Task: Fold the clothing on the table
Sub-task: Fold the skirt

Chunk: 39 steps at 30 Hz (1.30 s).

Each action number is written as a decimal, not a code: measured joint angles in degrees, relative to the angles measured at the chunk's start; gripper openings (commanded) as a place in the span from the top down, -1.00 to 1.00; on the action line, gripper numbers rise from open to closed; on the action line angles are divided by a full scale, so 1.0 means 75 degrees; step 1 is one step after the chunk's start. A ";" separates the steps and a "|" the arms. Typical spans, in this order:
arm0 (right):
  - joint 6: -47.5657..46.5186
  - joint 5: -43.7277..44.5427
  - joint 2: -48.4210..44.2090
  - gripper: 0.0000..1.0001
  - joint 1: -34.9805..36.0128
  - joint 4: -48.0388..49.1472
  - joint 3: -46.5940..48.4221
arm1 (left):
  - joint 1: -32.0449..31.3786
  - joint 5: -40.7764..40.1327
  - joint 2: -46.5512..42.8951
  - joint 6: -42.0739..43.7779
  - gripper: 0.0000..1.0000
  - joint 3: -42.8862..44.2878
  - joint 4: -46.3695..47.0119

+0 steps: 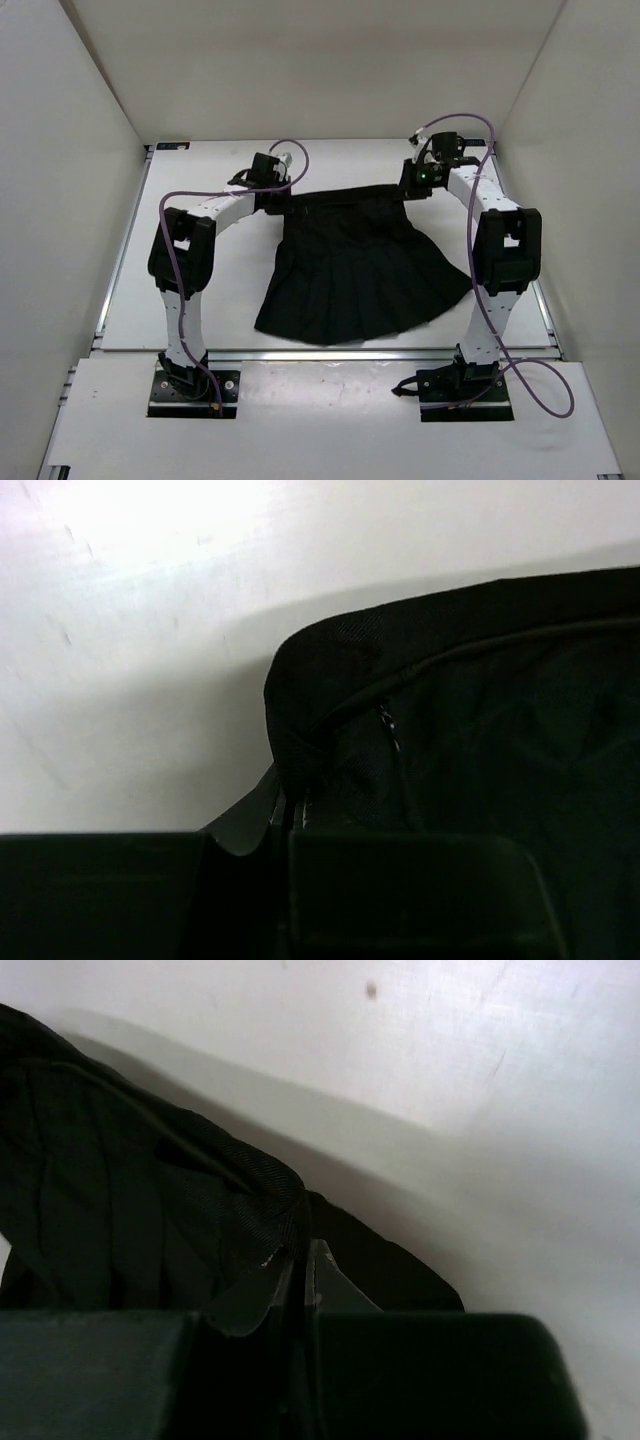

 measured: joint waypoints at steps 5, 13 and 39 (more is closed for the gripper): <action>-0.0026 0.0076 -0.0087 1.00 0.0160 0.0029 -0.0839 | -0.0032 0.0061 -0.0455 -0.0026 1.00 -0.1122 -0.0044; -0.0050 0.0093 -0.0912 1.00 0.0431 0.0160 -0.1510 | 0.0050 0.0099 -0.1268 -0.0061 1.00 -0.1588 0.0172; 0.0090 0.0149 -0.3593 0.99 0.0291 0.1116 -0.0219 | -0.0463 -0.0836 -0.4313 0.0694 1.00 -0.0350 0.1425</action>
